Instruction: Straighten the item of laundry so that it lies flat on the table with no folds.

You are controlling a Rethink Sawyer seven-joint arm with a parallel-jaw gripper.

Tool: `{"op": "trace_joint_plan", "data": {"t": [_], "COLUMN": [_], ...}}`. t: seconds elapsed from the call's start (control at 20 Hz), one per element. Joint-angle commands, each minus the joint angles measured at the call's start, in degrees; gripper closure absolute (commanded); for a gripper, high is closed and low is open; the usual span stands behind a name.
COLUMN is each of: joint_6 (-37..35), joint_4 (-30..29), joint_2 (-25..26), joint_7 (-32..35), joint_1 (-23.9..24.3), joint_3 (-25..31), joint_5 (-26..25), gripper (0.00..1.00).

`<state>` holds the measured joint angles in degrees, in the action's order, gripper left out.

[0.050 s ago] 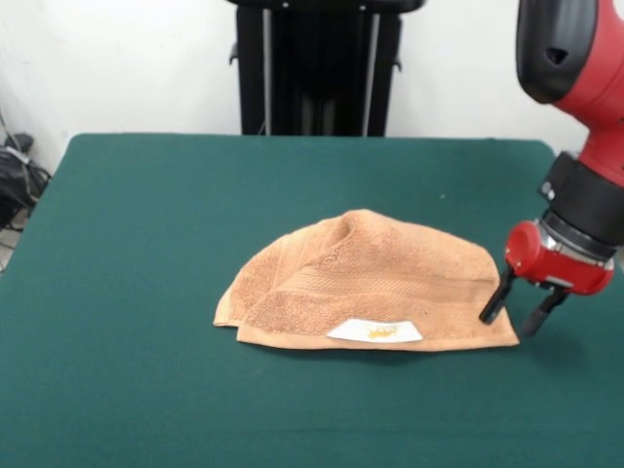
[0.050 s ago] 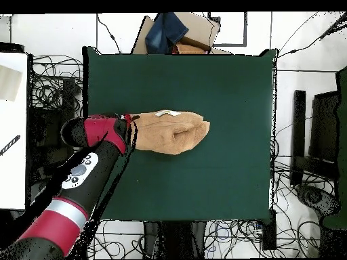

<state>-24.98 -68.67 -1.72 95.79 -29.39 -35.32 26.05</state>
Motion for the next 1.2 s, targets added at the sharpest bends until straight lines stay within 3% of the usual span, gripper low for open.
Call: {"op": "trace_joint_plan", "data": {"t": [0.05, 0.6, 1.2], "joint_6": [-4.40, 0.11, -2.09], "joint_4": [-0.07, 1.69, 1.61], "joint_2": [0.74, 3.77, 3.70], "joint_7": [18.81, 16.40, 18.59], "joint_1": [-0.11, 2.42, 0.37], "joint_3": [2.54, 4.55, 2.55], "joint_5": [3.03, 3.38, 3.77], "gripper": [0.00, 0.00, 0.00]}}
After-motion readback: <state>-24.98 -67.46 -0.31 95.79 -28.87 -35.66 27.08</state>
